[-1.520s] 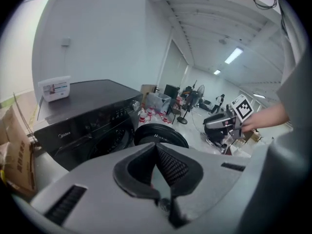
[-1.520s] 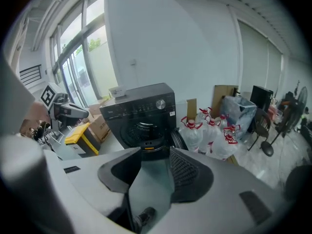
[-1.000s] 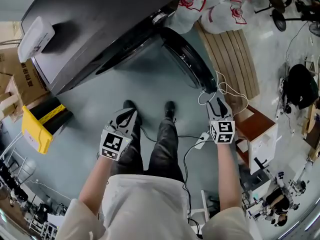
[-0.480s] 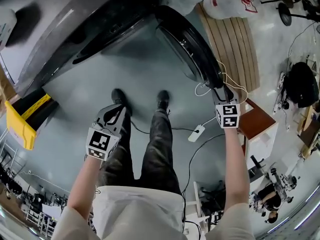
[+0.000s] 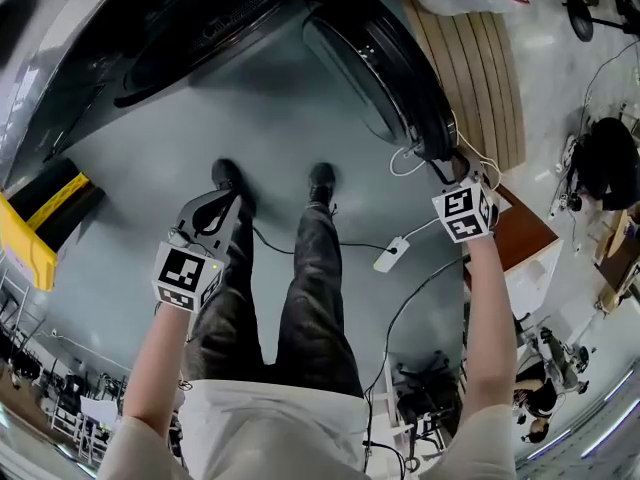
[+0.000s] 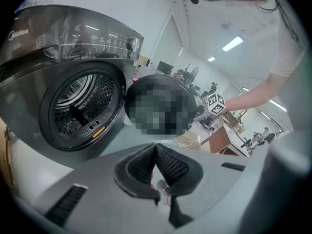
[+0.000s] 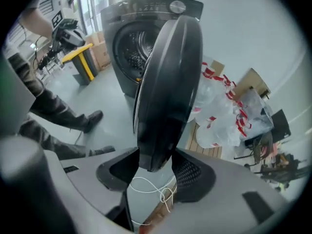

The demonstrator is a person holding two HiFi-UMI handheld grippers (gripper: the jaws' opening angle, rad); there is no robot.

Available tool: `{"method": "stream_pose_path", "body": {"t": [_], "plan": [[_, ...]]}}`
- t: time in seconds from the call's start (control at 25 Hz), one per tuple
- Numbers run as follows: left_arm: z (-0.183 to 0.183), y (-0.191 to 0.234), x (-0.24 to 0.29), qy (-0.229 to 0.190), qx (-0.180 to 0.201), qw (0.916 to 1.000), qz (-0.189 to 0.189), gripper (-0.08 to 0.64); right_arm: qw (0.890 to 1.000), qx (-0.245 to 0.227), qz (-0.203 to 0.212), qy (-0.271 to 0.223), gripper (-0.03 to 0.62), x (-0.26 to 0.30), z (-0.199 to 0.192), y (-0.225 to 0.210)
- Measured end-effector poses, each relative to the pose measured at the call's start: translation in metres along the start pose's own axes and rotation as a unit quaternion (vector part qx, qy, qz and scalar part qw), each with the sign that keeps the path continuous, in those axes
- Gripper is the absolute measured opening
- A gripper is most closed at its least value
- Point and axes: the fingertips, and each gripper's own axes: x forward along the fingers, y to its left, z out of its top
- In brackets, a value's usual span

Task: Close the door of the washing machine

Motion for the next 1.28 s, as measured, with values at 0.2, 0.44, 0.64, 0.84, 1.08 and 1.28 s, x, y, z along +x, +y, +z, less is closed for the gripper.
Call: {"method": "stream_pose_path", "body": {"t": [0.2,0.44,0.64,0.84,1.08,1.28], "plan": [[-0.021,-0.009,0.009,0.002,-0.005,1.0,0.003,0.008,1.0,-0.002,0.005,-0.011,0.176,0.007,0.0,0.0],[-0.039,-0.02,0.009,0.003,-0.023,0.9997,0.011,0.008,0.999,0.011,0.014,-0.036,0.161,0.003,0.007,0.011],[-0.045,-0.026,0.006,-0.002,-0.03,0.9994,0.017,0.008,0.997,0.027,0.042,-0.057,0.124,0.001,0.019,0.042],[-0.044,-0.025,0.002,-0.022,-0.048,0.9982,0.03,0.008,0.991,0.084,0.068,-0.073,0.127,0.003,0.034,0.079],[-0.056,-0.015,-0.018,-0.04,-0.095,0.9934,0.051,0.008,0.976,0.177,0.08,-0.095,0.127,0.008,0.063,0.126],[-0.068,-0.001,-0.032,-0.046,-0.102,0.9925,0.051,0.008,0.968,0.213,0.093,-0.094,0.141,0.015,0.098,0.175]]}}
